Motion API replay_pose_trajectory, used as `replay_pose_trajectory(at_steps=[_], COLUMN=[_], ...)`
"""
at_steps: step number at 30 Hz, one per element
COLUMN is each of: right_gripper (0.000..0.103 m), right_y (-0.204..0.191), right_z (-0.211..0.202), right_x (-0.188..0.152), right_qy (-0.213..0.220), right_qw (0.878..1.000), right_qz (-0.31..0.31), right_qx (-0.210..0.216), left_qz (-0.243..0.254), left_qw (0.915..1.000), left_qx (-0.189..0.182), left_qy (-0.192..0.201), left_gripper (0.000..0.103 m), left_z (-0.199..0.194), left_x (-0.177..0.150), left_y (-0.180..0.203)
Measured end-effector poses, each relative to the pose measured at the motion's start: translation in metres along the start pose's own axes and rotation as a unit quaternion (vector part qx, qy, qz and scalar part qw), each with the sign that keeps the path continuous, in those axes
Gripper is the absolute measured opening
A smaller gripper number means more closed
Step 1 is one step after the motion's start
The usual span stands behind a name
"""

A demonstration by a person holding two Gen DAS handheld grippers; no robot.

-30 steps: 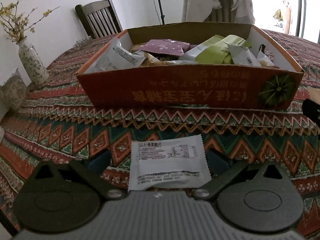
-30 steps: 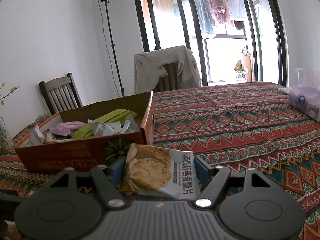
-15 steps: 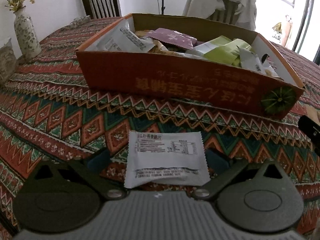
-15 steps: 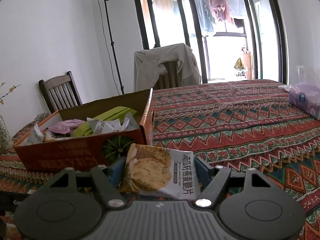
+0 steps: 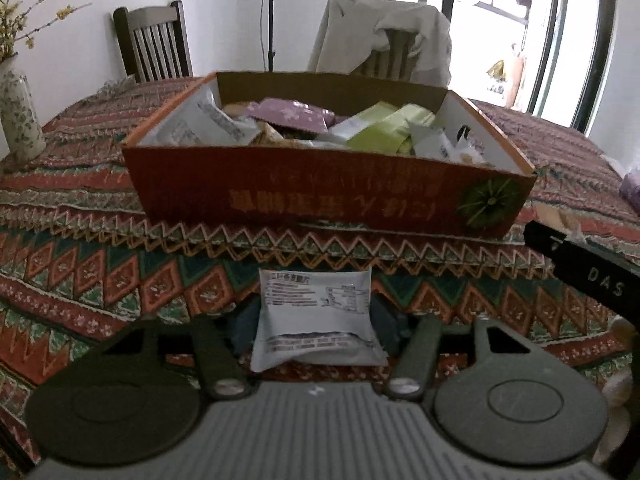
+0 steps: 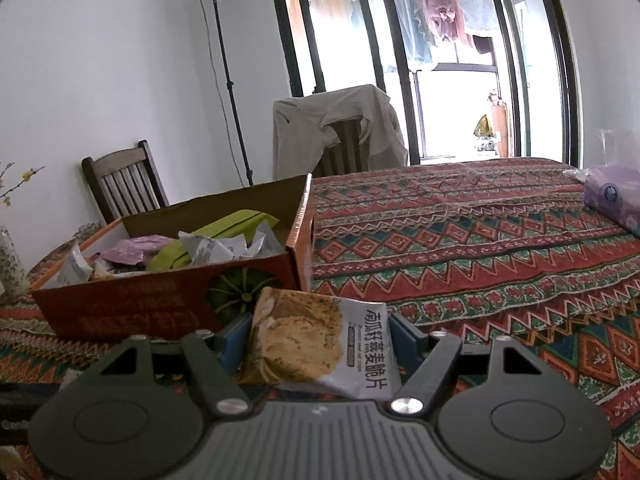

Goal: Organize snacks
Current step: 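Carry the white packet with the left gripper while the right carries the cracker bag to the box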

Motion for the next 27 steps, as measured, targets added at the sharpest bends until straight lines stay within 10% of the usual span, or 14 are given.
replay_pose_trajectory(at_steps=[16,27], right_gripper=[0.073,0.072], right_y=[-0.041,-0.094], right_z=[-0.029,0.022], right_x=[0.043,0.084], right_qy=[0.065,0.075], right_qw=[0.996,0.995], right_qz=[-0.053,-0.068], right_qx=[0.024,0.01], left_qz=[-0.002,-0.042], left_qw=[0.992,0.9815], left_qx=[-0.041,-0.048], left_qy=[0.119,0.18], left_gripper=[0.06,0.06], left_z=[-0.042,-0.011], left_x=[0.057,0.112], left_y=[-0.028,-0.055])
Point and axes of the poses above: each gripper's, at about its wrist camera, not at the fingertips, and z roughly the way its jaws point, y to its right, x to its top, the point moved 2 cm from there along z, roughly the way its jaws point, and after that the axes turned 5 degrees about -x, right-handed, at the moved point
